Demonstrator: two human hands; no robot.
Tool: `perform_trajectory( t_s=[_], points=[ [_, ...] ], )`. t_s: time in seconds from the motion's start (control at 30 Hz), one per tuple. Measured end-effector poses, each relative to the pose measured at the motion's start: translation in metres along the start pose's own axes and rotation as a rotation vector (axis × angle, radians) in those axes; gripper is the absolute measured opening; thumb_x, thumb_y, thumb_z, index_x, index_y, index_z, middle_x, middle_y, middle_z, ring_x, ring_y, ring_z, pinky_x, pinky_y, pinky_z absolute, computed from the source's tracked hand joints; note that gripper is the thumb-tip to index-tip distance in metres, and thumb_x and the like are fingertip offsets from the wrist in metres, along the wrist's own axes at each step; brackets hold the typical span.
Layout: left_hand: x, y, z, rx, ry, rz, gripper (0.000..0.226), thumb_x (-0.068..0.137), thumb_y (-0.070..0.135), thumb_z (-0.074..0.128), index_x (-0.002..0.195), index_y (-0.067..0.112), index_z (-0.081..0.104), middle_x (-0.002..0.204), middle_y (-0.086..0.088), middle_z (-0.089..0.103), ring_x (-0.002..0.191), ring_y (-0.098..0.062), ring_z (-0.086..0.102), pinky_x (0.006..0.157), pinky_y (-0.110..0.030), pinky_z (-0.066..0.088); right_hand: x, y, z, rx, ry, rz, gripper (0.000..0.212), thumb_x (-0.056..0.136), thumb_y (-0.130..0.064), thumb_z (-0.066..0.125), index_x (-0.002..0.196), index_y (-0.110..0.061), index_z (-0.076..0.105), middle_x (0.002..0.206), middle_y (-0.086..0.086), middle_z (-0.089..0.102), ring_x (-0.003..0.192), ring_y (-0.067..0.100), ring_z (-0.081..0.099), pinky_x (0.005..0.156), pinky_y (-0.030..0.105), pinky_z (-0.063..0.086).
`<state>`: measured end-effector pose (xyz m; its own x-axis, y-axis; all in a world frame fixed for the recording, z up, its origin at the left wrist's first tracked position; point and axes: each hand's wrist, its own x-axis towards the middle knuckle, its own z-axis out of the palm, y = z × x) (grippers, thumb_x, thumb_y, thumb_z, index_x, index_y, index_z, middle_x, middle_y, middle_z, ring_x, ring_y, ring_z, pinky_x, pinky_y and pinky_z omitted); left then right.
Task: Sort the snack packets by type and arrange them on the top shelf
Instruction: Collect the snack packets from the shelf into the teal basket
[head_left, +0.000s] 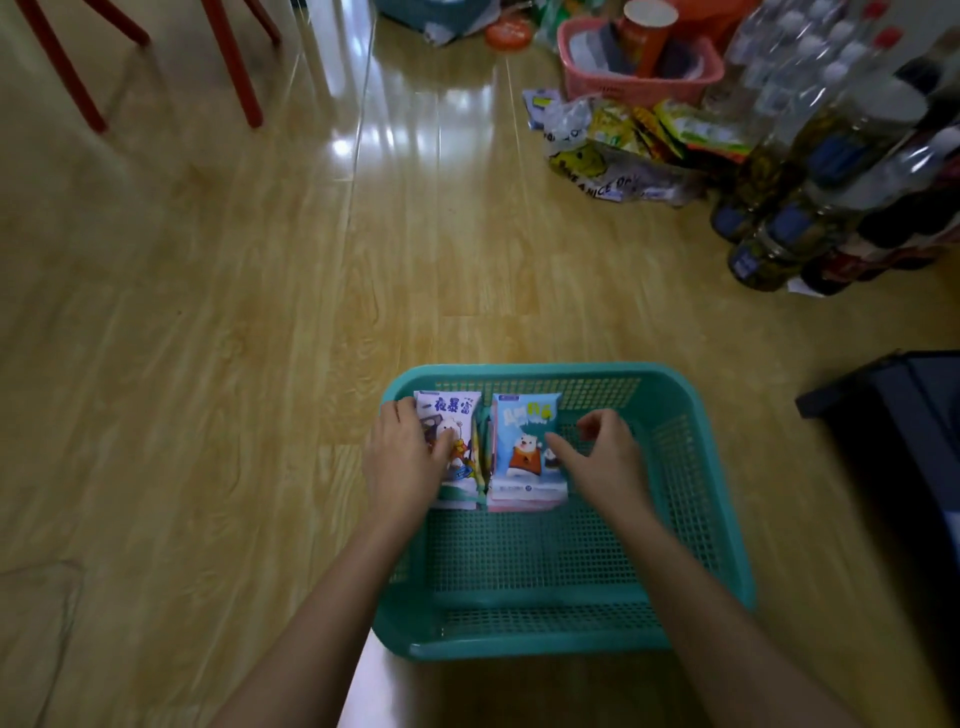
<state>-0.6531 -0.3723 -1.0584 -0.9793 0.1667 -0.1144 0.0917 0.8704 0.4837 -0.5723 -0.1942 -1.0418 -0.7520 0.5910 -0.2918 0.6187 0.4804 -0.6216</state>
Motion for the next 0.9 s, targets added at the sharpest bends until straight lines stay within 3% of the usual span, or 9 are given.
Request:
perform_trajectory(
  t_s=[0.13, 0.37, 0.63, 0.77, 0.9],
  points=[
    [-0.004, 0.033, -0.088, 0.05, -0.012, 0.126, 0.03, 0.091, 0.029, 0.053, 0.115, 0.011, 0.058, 0.109, -0.005, 0.061, 0.101, -0.025, 0.056, 0.083, -0.036, 0.042, -0.023, -0.039, -0.087, 0.05, 0.008, -0.095, 0.016, 0.085, -0.02, 0.064, 0.098, -0.011, 0.06, 0.097, 0.004, 0.063, 0.09, 0.019, 0.059, 0.073, 0.024, 0.039],
    [-0.035, 0.15, -0.33, 0.114, -0.068, 0.243, 0.022, 0.091, 0.032, 0.053, 0.104, 0.017, 0.063, 0.094, 0.001, 0.069, 0.084, -0.021, 0.064, 0.072, -0.036, 0.052, -0.113, -0.162, -0.304, -0.022, 0.094, -0.152, 0.016, 0.091, -0.028, 0.056, 0.103, -0.022, 0.064, 0.099, -0.004, 0.066, 0.091, 0.014, 0.062, 0.081, 0.04, 0.052],
    [-0.09, 0.329, -0.6, 0.181, 0.0, 0.385, 0.024, 0.091, 0.04, 0.05, 0.104, 0.025, 0.062, 0.089, 0.011, 0.067, 0.077, -0.013, 0.065, 0.066, -0.033, 0.054, -0.246, -0.305, -0.57, -0.133, 0.234, -0.189, 0.018, 0.089, -0.023, 0.058, 0.106, -0.018, 0.062, 0.103, -0.005, 0.06, 0.091, 0.014, 0.058, 0.077, 0.031, 0.049],
    [-0.135, 0.383, -0.687, 0.042, -0.015, 0.417, 0.019, 0.089, 0.037, 0.055, 0.099, 0.023, 0.064, 0.082, 0.01, 0.064, 0.075, -0.013, 0.064, 0.071, -0.035, 0.054, -0.328, -0.337, -0.662, -0.17, 0.338, -0.165, 0.02, 0.089, -0.024, 0.058, 0.108, -0.019, 0.062, 0.102, -0.004, 0.062, 0.094, 0.016, 0.06, 0.076, 0.029, 0.048],
    [-0.178, 0.402, -0.731, -0.07, 0.02, 0.525, 0.012, 0.087, 0.032, 0.06, 0.093, 0.024, 0.066, 0.077, 0.009, 0.066, 0.069, -0.011, 0.062, 0.067, -0.038, 0.055, -0.414, -0.343, -0.704, -0.186, 0.447, -0.101, 0.02, 0.09, -0.027, 0.055, 0.109, -0.022, 0.06, 0.103, -0.008, 0.058, 0.098, 0.016, 0.057, 0.075, 0.028, 0.044]
  ],
)
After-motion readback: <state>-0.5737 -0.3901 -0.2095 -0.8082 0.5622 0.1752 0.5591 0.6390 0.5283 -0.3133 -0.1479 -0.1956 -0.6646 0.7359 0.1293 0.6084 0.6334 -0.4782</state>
